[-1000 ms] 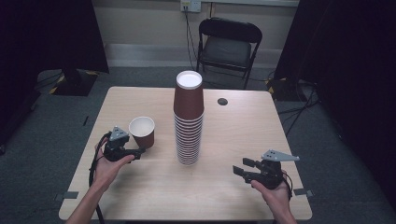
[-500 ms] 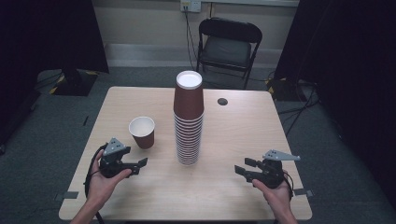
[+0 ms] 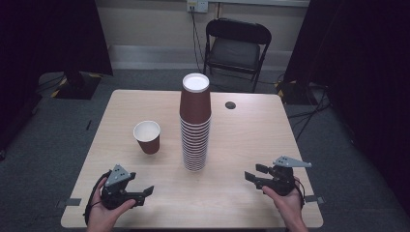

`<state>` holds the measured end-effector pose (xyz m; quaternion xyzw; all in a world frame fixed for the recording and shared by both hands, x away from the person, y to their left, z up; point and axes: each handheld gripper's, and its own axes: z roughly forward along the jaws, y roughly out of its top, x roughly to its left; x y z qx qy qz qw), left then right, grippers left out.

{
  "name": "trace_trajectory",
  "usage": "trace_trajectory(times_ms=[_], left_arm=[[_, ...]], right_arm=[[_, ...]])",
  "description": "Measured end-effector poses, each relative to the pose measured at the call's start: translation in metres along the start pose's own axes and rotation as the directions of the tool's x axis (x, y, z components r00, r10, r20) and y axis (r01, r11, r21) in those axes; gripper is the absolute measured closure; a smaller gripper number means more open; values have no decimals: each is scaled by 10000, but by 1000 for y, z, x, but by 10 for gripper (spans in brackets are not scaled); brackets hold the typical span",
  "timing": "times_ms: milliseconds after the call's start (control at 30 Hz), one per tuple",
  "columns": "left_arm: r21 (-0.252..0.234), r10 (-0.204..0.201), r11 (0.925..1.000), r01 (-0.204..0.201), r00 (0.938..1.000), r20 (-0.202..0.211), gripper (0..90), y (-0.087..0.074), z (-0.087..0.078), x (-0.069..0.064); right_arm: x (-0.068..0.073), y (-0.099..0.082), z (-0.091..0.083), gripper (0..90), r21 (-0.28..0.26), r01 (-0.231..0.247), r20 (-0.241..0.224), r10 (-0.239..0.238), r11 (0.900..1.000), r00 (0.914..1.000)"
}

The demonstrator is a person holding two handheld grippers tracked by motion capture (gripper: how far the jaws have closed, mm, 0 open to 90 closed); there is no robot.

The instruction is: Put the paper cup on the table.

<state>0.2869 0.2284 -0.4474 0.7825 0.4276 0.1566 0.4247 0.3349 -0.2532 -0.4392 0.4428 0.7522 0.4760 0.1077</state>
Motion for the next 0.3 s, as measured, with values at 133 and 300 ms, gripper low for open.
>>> trace_trajectory(times_ms=[133, 300], left_arm=[[-120, -319, 9994, 320, 9995, 71, 157, -5, 2, 4], [-448, -251, 9987, 254, 9997, 60, 158, -5, 0, 4]], right_arm=[[-3, -5, 5, 338, 106, 98, 220, -100, 9999, 9997], [-8, -14, 14, 323, 528, 157, 516, -185, 9985, 9985]])
